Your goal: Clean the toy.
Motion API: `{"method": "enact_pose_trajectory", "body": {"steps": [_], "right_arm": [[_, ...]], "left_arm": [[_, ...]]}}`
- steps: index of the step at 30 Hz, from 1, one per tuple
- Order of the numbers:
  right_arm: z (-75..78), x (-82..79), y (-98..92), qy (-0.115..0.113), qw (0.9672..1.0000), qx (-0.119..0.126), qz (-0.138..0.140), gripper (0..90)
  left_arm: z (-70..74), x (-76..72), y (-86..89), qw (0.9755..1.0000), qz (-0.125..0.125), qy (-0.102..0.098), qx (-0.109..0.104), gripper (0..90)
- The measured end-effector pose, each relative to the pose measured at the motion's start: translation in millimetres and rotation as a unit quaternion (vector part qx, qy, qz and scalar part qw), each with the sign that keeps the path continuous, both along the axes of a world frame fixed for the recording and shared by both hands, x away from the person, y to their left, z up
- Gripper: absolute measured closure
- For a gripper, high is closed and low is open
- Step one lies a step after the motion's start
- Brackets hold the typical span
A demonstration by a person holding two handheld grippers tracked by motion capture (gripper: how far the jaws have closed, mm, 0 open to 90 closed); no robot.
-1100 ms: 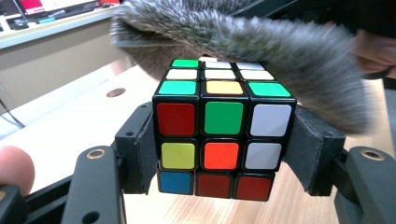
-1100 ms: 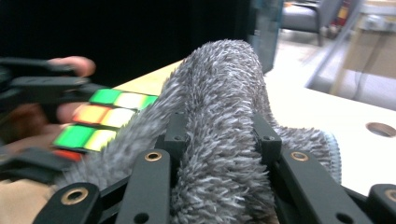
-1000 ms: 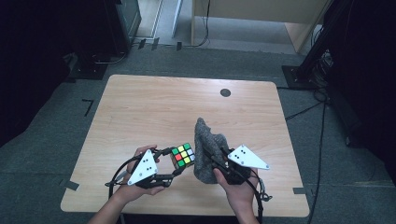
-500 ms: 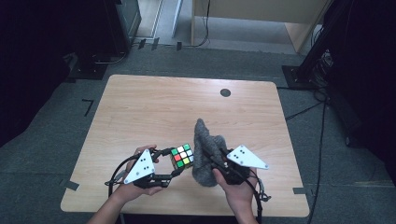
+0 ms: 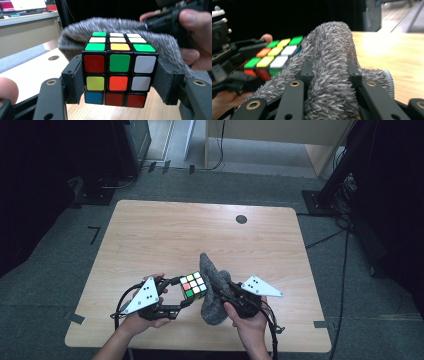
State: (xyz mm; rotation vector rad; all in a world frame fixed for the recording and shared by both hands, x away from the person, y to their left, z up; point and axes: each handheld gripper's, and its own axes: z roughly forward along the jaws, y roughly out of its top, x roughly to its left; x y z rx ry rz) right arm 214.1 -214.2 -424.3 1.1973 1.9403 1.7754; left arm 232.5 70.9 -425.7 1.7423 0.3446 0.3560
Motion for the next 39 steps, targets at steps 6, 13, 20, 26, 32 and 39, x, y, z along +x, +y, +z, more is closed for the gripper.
{"method": "enact_pose_trajectory", "body": {"steps": [6, 13, 20, 26, 32, 39], "right_arm": [[2.2, 0.5, -2.8, 0.002, 1.0, 0.008, 0.002, 68.6], [7.8, -4.2, -0.9, -0.019, 0.9996, 0.019, 0.009, 69.6], [-5.2, -0.5, 7.6, 0.002, 0.9998, 0.006, 0.02, 70.7], [-14.6, 3.6, 13.4, 0.027, 0.9988, -0.007, 0.04, 70.4], [-6.3, 2.0, 2.9, 0.003, 0.9999, 0.003, 0.015, 70.2], [-6.9, -0.1, 7.4, -0.008, 0.9994, 0.009, 0.032, 70.8]], "left_arm": [[0.6, 3.4, 4.9, 1.0, 0.008, 0.005, 0.0, 34.6], [-0.6, 0.6, -2.1, 0.9999, 0.002, 0.003, 0.012, 34.6], [2.3, 4.7, 6.8, 0.9997, 0.002, 0.017, -0.016, 34.6], [6.5, 4.6, 10.9, 0.9994, 0.008, 0.016, -0.029, 34.6], [8.6, 5.8, 14.4, 0.9992, 0.007, 0.017, -0.035, 34.6], [3.7, 4.6, 6.0, 0.9995, 0.0, 0.023, -0.019, 34.6]]}}
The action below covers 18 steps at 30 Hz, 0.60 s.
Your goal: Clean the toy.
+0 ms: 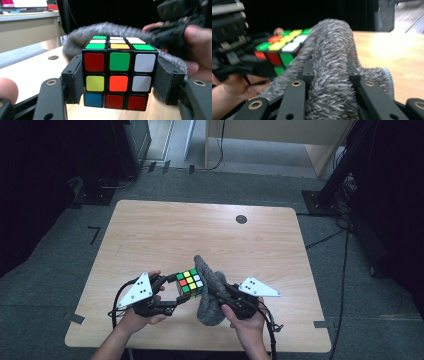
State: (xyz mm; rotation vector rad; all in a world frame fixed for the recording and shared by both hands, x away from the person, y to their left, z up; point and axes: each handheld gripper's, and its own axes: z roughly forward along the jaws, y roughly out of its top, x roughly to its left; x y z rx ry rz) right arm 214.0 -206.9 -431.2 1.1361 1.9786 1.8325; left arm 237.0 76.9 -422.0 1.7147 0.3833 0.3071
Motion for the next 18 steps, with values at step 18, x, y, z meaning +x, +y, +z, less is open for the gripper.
{"method": "enact_pose_trajectory", "body": {"steps": [18], "right_arm": [[-28.3, -7.6, 44.5, 0.014, 0.9932, 0.0, 0.115, 70.4]], "left_arm": [[-0.8, 3.3, 5.1, 0.9987, 0.028, 0.014, -0.04, 34.6]]}}
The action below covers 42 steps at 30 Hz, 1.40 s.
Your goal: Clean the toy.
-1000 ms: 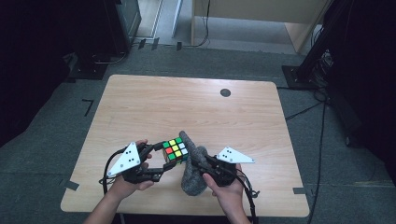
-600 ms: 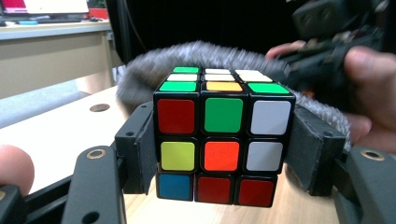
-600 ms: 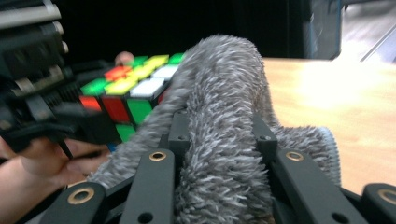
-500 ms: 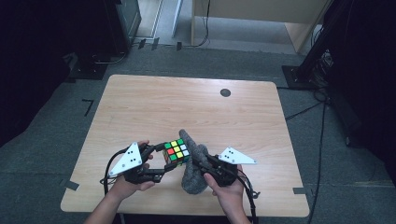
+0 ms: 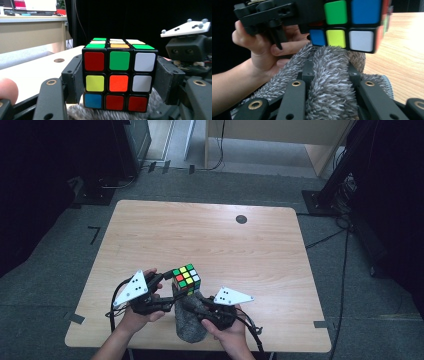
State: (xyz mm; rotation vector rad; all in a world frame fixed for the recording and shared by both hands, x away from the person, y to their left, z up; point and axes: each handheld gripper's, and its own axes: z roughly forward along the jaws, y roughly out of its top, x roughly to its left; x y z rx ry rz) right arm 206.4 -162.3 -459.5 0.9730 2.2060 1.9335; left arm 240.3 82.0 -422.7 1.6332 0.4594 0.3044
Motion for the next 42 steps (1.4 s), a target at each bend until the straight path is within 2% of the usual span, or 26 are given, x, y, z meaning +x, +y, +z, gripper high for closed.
{"method": "enact_pose_trajectory", "body": {"steps": [3, 6, 11, 13, 15, 17, 19, 22, 26, 29, 31, 35, 38, 40, 42], "right_arm": [[1.0, -0.4, -0.2, -0.009, 0.9999, -0.006, 0.0, 70.4], [6.3, 2.7, -9.4, -0.015, 0.9994, -0.016, -0.027, 70.4], [10.4, 7.1, -28.0, -0.013, 0.9975, 0.001, -0.07, 70.4], [9.1, 5.8, -24.2, -0.014, 0.9978, 0.0, -0.065, 70.5], [7.0, 3.4, -15.4, -0.015, 0.9987, -0.006, -0.048, 70.4], [5.6, 0.2, -5.8, -0.02, 0.9994, -0.012, -0.026, 70.2], [5.7, -2.0, -0.9, -0.029, 0.999, -0.025, -0.021, 70.1], [8.0, 1.3, -9.9, -0.03, 0.9983, -0.027, -0.043, 70.1], [10.7, 7.5, -30.3, -0.019, 0.9958, -0.002, -0.09, 70.1], [10.8, 4.7, -24.5, -0.026, 0.9962, -0.007, -0.083, 69.4], [9.6, 1.0, -15.8, -0.029, 0.9964, -0.02, -0.078, 68.2], [6.3, 0.0, -7.4, -0.021, 0.9987, -0.018, -0.043, 68.6], [6.9, -2.1, -2.1, -0.025, 0.9989, -0.026, -0.03, 68.6], [8.0, -2.5, -2.6, -0.029, 0.9985, -0.032, -0.033, 68.7], [10.3, 0.0, -9.4, -0.033, 0.9978, -0.031, -0.049, 68.7]], "left_arm": [[0.3, 0.6, 1.0, 1.0, 0.005, -0.002, 0.001, 34.6], [1.2, 1.3, 3.7, 0.9999, 0.01, -0.004, -0.002, 34.6], [2.4, 2.3, 7.3, 0.9998, 0.015, -0.003, -0.01, 34.6], [2.2, 2.1, 6.7, 0.9998, 0.018, -0.003, -0.008, 34.6], [1.4, 1.9, 5.2, 0.9998, 0.017, -0.002, -0.005, 34.6], [0.6, 1.1, 3.0, 0.9998, 0.018, -0.004, 0.001, 34.6], [0.7, 0.7, 2.6, 0.9998, 0.02, -0.007, 0.005, 34.6], [2.0, 1.4, 5.8, 0.9997, 0.022, -0.007, -0.002, 34.6], [1.7, 3.7, 8.2, 0.9997, 0.021, -0.001, -0.01, 34.6], [0.3, 3.3, 5.6, 0.9997, 0.022, 0.001, -0.007, 34.6], [0.4, 3.4, 6.3, 0.9997, 0.024, 0.002, -0.009, 34.6], [0.5, 2.8, 6.0, 0.9997, 0.022, 0.004, -0.009, 34.7], [-0.2, 1.2, 2.1, 0.9998, 0.02, -0.001, -0.002, 34.6], [0.3, 0.8, 2.3, 0.9998, 0.022, -0.004, -0.001, 34.6], [1.6, 1.1, 5.1, 0.9997, 0.025, -0.007, -0.005, 34.6]]}}
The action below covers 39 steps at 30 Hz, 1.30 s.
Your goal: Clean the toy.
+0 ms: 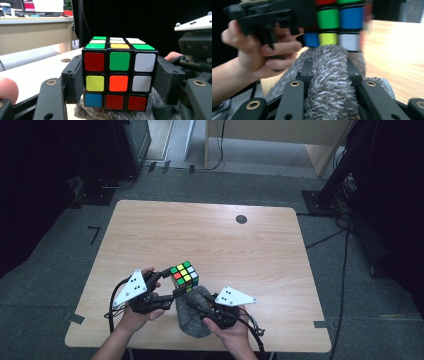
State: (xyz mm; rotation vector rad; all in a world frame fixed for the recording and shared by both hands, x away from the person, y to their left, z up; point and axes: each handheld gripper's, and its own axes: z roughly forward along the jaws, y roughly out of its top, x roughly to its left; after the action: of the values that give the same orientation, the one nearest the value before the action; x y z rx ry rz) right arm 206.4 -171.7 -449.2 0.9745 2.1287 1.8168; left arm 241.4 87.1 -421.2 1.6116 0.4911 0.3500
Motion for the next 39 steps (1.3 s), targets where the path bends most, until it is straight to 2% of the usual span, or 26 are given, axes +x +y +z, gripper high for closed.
{"method": "enact_pose_trajectory", "body": {"steps": [3, 5, 10, 12, 13, 16, 19, 22, 23, 24, 25, 27, 29, 31, 32, 33, 37, 39], "right_arm": [[2.6, 4.7, -15.9, 0.004, 0.9991, 0.02, -0.037, 69.1], [1.5, 6.3, -20.2, 0.007, 0.9986, 0.029, -0.045, 69.3], [-2.9, 1.1, -3.0, 0.006, 0.9997, 0.009, -0.021, 68.8], [-4.5, 0.6, 1.1, 0.019, 0.999, 0.037, 0.016, 68.8], [-3.8, -0.5, 4.1, 0.021, 0.9987, 0.039, 0.027, 68.8], [-1.2, -4.5, 12.2, 0.008, 0.999, 0.014, 0.042, 68.8], [-0.6, -1.9, 6.5, 0.008, 0.9997, 0.009, 0.024, 68.8], [-1.5, 6.3, -10.9, 0.017, 0.9996, 0.017, -0.018, 68.8], [-2.7, 9.4, -17.9, 0.012, 0.9992, 0.011, -0.036, 68.6], [-4.5, 12.3, -24.7, 0.001, 0.9983, -0.007, -0.057, 68.1], [-7.0, 15.7, -32.1, -0.003, 0.9967, -0.025, -0.077, 67.9], [-13.9, 24.8, -48.7, 0.02, 0.9941, -0.021, -0.105, 67.8], [-21.5, 33.0, -61.7, 0.05, 0.9881, -0.031, -0.142, 67.9], [-29.9, 38.6, -68.5, 0.069, 0.9826, -0.051, -0.165, 67.8], [-34.2, 40.7, -70.3, 0.075, 0.9812, -0.058, -0.168, 67.1], [-38.3, 42.5, -71.1, 0.079, 0.981, -0.06, -0.166, 65.6], [-45.8, 46.7, -68.5, 0.091, 0.9843, -0.063, -0.138, 55.4], [-44.6, 46.3, -67.6, 0.087, 0.9847, -0.062, -0.138, 44.3]], "left_arm": [[1.7, 1.3, 4.0, 1.0, 0.001, 0.002, -0.008, 34.6], [0.8, 1.3, 2.6, 1.0, 0.001, 0.002, -0.004, 34.6], [-1.6, 0.9, -0.9, 1.0, -0.001, 0.006, -0.005, 34.7], [-1.5, 1.5, 0.0, 0.9999, -0.001, 0.009, -0.007, 34.6], [-1.6, 1.4, -0.1, 0.9999, -0.001, 0.01, -0.007, 34.6], [-1.9, 0.1, -2.3, 1.0, 0.0, 0.007, -0.001, 34.6], [-0.9, 0.0, -1.3, 1.0, 0.005, 0.002, 0.001, 34.6], [0.6, 1.0, 2.4, 0.9999, 0.011, 0.0, -0.001, 34.6], [0.6, 1.6, 3.5, 0.9999, 0.013, 0.001, -0.001, 34.6], [0.3, 2.2, 4.0, 0.9998, 0.017, 0.001, 0.0, 34.6], [-0.1, 2.8, 4.5, 0.9998, 0.02, 0.001, 0.002, 34.6], [-1.0, 3.7, 4.8, 0.9998, 0.022, 0.001, 0.004, 34.6], [-2.3, 4.7, 4.4, 0.9997, 0.023, 0.005, 0.005, 34.6], [-4.9, 5.8, 2.9, 0.9997, 0.024, 0.008, 0.006, 34.6], [-6.6, 6.3, 1.9, 0.9996, 0.025, 0.009, 0.01, 34.6], [-8.1, 6.7, 0.9, 0.9995, 0.027, 0.011, 0.013, 34.6], [-10.6, 8.8, -0.5, 0.9993, 0.03, 0.023, 0.01, 34.6], [-10.4, 9.4, -1.3, 0.9991, 0.033, 0.024, 0.009, 34.6]]}}
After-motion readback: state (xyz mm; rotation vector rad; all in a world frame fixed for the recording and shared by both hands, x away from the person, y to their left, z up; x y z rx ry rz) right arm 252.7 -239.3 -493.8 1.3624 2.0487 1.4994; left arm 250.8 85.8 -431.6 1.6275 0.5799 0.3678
